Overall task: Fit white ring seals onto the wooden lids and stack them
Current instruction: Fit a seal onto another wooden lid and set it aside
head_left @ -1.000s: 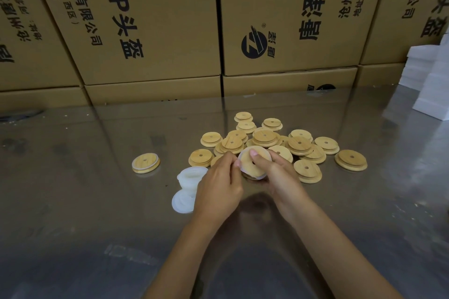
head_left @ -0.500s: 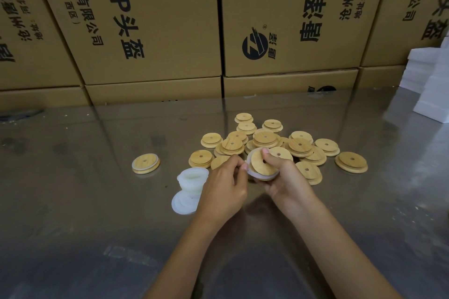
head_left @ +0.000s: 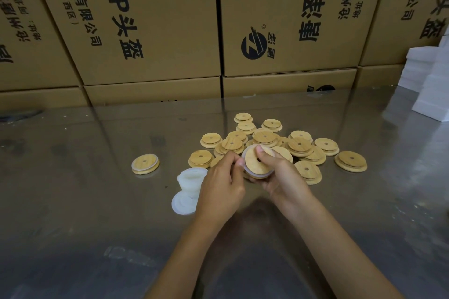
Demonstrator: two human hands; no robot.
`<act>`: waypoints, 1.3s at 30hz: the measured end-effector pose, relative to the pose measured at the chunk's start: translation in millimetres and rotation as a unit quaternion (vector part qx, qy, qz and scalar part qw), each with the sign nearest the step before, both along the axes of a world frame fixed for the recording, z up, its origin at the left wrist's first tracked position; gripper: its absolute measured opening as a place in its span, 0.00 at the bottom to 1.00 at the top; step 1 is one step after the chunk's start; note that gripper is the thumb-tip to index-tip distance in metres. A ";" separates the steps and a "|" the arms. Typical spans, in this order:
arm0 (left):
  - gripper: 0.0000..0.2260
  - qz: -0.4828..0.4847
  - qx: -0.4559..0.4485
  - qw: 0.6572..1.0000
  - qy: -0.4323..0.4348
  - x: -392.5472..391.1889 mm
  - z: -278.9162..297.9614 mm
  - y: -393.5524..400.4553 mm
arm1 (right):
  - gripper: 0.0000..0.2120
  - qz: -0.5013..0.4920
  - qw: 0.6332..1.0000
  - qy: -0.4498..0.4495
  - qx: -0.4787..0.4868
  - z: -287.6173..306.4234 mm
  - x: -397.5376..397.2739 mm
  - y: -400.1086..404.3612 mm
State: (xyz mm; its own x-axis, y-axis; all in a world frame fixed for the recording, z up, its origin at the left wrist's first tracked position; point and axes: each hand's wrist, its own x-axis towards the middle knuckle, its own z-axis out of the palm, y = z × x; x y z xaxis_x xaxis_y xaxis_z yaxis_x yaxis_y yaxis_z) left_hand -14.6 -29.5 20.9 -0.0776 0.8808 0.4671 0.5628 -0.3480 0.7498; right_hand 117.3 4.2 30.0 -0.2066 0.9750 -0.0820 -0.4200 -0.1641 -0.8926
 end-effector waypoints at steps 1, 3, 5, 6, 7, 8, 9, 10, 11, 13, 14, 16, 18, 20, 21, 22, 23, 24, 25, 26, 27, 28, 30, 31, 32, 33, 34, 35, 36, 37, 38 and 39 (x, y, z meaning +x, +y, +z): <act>0.09 -0.002 0.001 1.000 -0.001 -0.2 0.2 -0.4 | 0.09 0.000 1.000 -0.002 0.002 0.0 -0.3 -0.3; 0.09 -0.004 -0.001 1.000 -0.003 -0.6 0.7 -0.7 | 0.08 -0.005 1.000 -0.008 0.001 -0.4 -1.5 -0.9; 0.09 0.002 -0.002 1.000 -0.006 -1.1 1.0 -0.5 | 0.07 -0.006 1.000 -0.013 -0.002 -1.3 -3.0 -1.6; 0.09 0.007 -0.001 1.000 -0.006 -1.4 1.1 -0.5 | 0.07 -0.003 1.000 -0.014 -0.002 -1.7 -3.8 -2.0; 0.09 0.013 0.000 1.000 -0.004 -1.5 1.2 -0.7 | 0.08 0.000 1.000 -0.015 -0.003 -2.0 -4.0 -2.5; 0.09 0.019 0.000 1.000 0.000 -1.7 1.5 -0.5 | 0.09 0.004 1.000 -0.016 -0.003 -2.3 -3.9 -2.6; 0.09 0.026 0.001 1.000 0.006 -2.0 1.7 -0.5 | 0.10 0.008 1.000 -0.016 -0.002 -2.5 -3.3 -2.7; 0.09 0.035 0.003 0.999 0.013 -2.4 2.0 -0.5 | 0.11 0.012 1.000 -0.016 -0.001 -2.5 -2.5 -2.8; 0.09 0.046 0.006 0.999 0.019 -3.0 2.2 -0.5 | 0.12 0.018 1.000 -0.018 -0.002 -2.3 -1.7 -2.8; 0.09 0.068 0.009 0.997 0.017 -5.6 2.1 0.2 | 0.11 0.030 0.999 -0.022 -0.007 -2.7 -1.4 -2.7; 0.10 0.077 0.007 0.997 0.009 -7.4 1.9 0.8 | 0.12 0.032 0.999 -0.022 -0.012 -3.2 -2.3 -2.6; 0.11 0.078 -0.007 0.997 -0.017 -10.8 1.6 2.6 | 0.13 0.029 0.999 -0.017 -0.020 -3.6 -4.0 -2.8; 0.11 0.051 -0.026 0.996 -0.066 -12.1 1.5 4.6 | 0.14 0.021 1.000 -0.012 -0.019 -2.5 -4.8 -2.5; 0.09 0.021 -0.038 0.993 -0.107 -11.2 1.8 5.2 | 0.17 0.005 1.000 0.001 -0.022 -0.8 -3.8 -2.2; 0.07 0.013 -0.041 0.993 -0.111 -10.3 1.7 5.0 | 0.19 -0.003 1.000 0.010 -0.026 -0.4 -2.6 -1.8; 0.05 0.005 -0.041 0.993 -0.110 -9.5 0.8 4.8 | 0.20 -0.007 0.999 0.017 -0.027 -0.2 -1.4 -1.3; 0.04 -0.003 -0.042 0.994 -0.104 -8.7 -0.4 5.0 | 0.20 -0.008 0.999 0.021 -0.029 -0.3 -0.4 -1.2; 0.03 -0.009 -0.044 0.995 -0.094 -7.9 -1.8 5.2 | 0.20 -0.008 0.999 0.025 -0.032 -0.7 0.2 -0.9; 0.05 -0.011 -0.045 0.996 -0.080 -7.2 -2.8 5.3 | 0.20 -0.008 0.999 0.028 -0.036 -1.1 0.4 -0.7; 0.08 -0.012 -0.047 0.997 -0.066 -6.6 -3.5 5.2 | 0.19 -0.009 0.999 0.032 -0.040 -1.5 0.7 -0.6; 0.12 -0.012 -0.049 0.997 -0.053 -6.0 -3.6 5.0 | 0.17 -0.008 0.998 0.037 -0.042 -1.6 0.8 -0.2; 0.15 -0.011 -0.050 0.998 -0.043 -5.7 -3.5 4.6 | 0.15 -0.006 0.998 0.042 -0.040 -1.5 0.7 0.1; 0.21 -0.010 -0.050 0.999 -0.016 -6.0 -4.0 3.8 | 0.10 0.001 0.999 0.040 -0.034 -0.8 0.3 -0.1; 0.23 -0.010 -0.047 0.999 0.000 -6.1 -4.5 3.6 | 0.09 0.004 0.999 0.035 -0.031 -0.3 -0.1 -0.9; 0.25 -0.010 -0.043 0.999 0.012 -6.2 -5.1 3.5 | 0.09 0.006 0.999 0.030 -0.029 -0.2 -0.5 -1.6; 0.26 -0.009 -0.039 0.999 0.019 -6.8 -5.7 3.8 | 0.09 0.008 0.999 0.024 -0.027 -0.3 -1.0 -2.2; 0.27 -0.008 -0.035 0.999 0.024 -7.3 -6.2 4.2 | 0.09 0.011 0.999 0.017 -0.025 -0.7 -1.7 -2.8; 0.27 -0.006 -0.030 0.999 0.031 -7.7 -6.4 4.3 | 0.10 0.012 1.000 0.012 -0.024 -1.1 -2.5 -3.3; 0.27 -0.003 -0.025 0.999 0.039 -7.9 -6.3 4.3 | 0.11 0.013 1.000 0.008 -0.024 -1.4 -3.3 -3.9; 0.27 0.001 -0.020 0.999 0.045 -7.9 -6.3 4.1 | 0.11 0.012 1.000 0.005 -0.024 -1.6 -3.9 -4.1; 0.27 0.005 -0.013 0.999 0.048 -7.8 -6.0 3.8 | 0.12 0.011 1.000 0.000 -0.025 -1.7 -4.0 -4.0; 0.26 0.010 -0.006 0.999 0.049 -7.3 -5.3 3.2 | 0.12 0.010 1.000 -0.006 -0.022 -1.7 -3.9 -3.7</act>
